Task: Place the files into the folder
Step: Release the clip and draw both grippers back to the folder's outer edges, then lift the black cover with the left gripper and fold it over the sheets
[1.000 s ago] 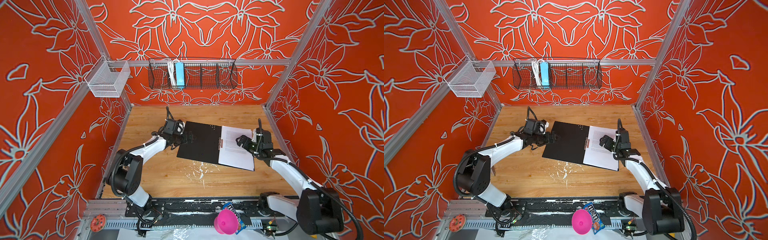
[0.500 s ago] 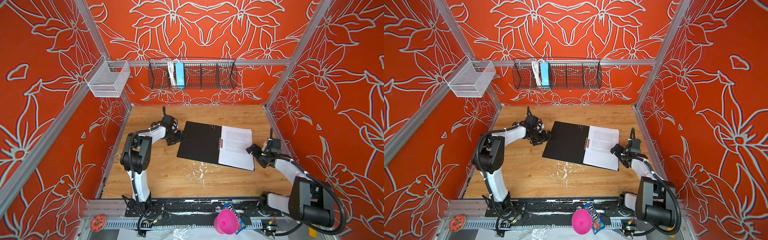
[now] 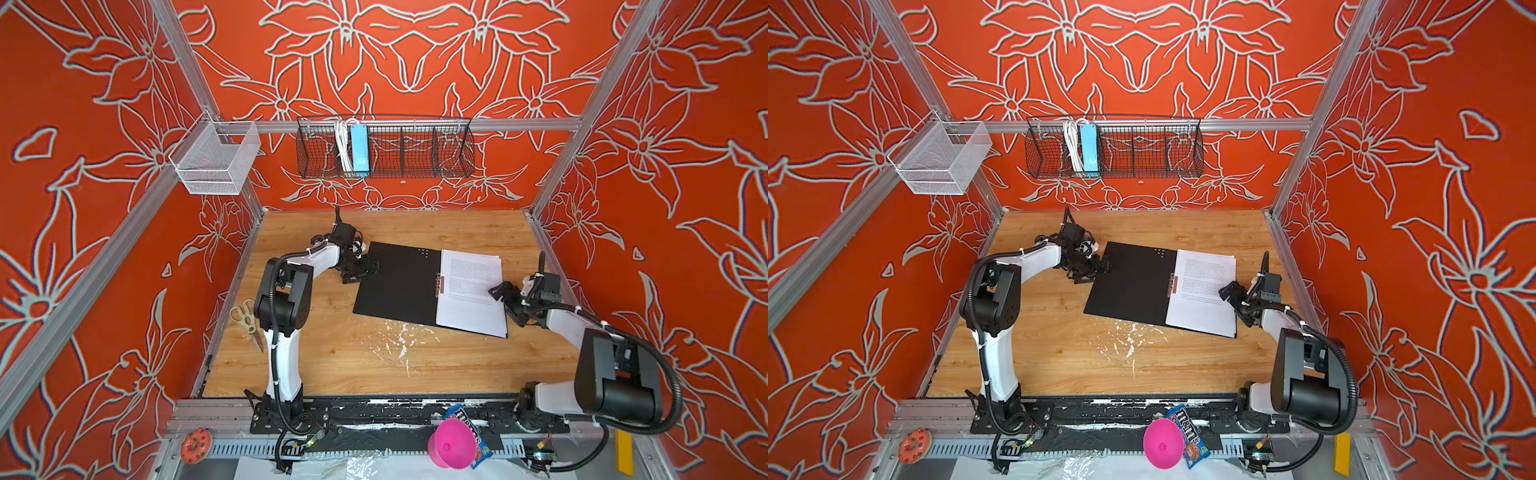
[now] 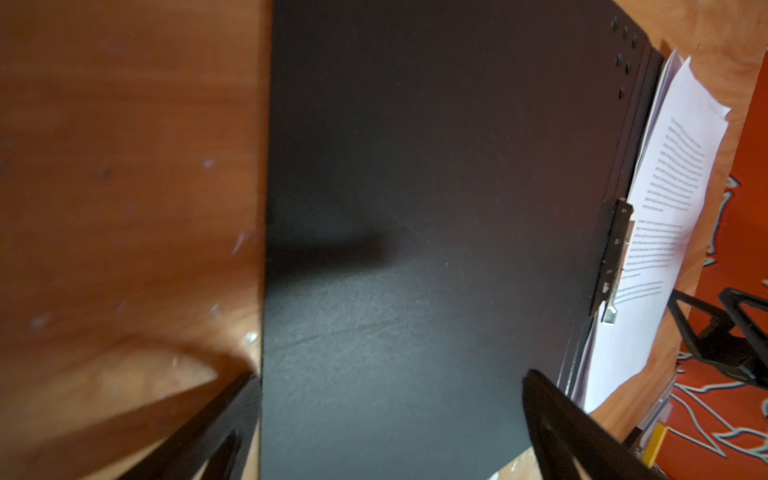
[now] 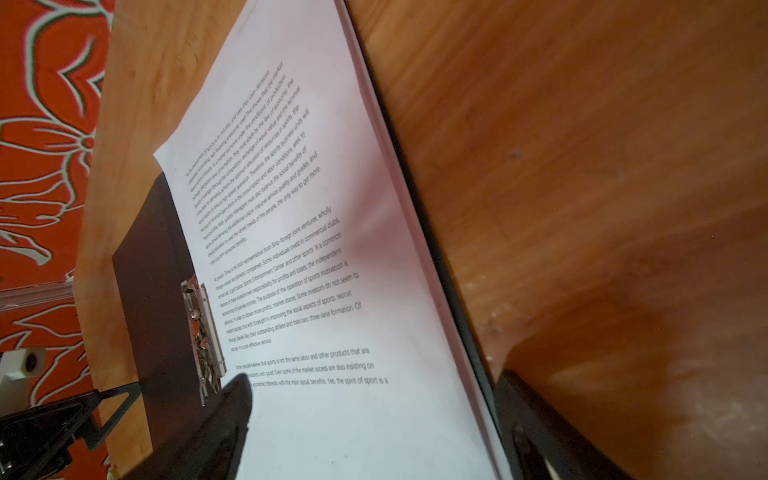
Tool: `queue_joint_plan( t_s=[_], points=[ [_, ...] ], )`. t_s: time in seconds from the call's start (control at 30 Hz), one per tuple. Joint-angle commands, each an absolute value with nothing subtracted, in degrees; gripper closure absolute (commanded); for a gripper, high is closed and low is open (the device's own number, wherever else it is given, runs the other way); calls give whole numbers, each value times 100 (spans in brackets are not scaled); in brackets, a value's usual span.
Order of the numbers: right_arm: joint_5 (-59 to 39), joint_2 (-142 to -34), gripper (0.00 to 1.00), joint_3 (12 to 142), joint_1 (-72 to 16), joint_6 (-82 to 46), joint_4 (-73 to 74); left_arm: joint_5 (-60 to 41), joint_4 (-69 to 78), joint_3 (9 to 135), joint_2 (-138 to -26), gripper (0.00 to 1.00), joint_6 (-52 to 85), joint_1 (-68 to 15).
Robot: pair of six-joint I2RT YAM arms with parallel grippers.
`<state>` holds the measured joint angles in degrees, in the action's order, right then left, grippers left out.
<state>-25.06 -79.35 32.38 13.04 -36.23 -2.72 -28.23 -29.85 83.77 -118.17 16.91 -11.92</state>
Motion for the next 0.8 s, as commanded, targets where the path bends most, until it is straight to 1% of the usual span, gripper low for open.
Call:
queue_joint_plan(
  t_s=[0.0, 0.2, 0.3, 0.57, 0.67, 0.77],
  points=[
    [-2924, -8266, 8, 3149, 1103, -3744, -600, -3570, -3224, 8324, -12175, 3, 1762, -1397],
    [-3015, -8352, 10, 3197, 885, -3700, -569, -4727, -2613, 8150, -11639, 3, 2170, -1389],
    [-3040, -8319, 10, 3176, 828, -3680, -554, -5034, -2362, 8091, -11241, 3, 2415, -1397],
    [-3025, -8310, 10, 3272, 528, -3635, -571, -5089, -2399, 7999, -10135, 3, 2658, -1517],
    [-2934, -8364, 10, 3312, 233, -3724, -458, -5072, -2373, 7974, -9850, 2, 2742, -1707],
    [-2777, -8510, 10, 3411, -227, -4097, -168, -4978, -2219, 7937, -9623, 3, 2904, -2018]
  ],
)
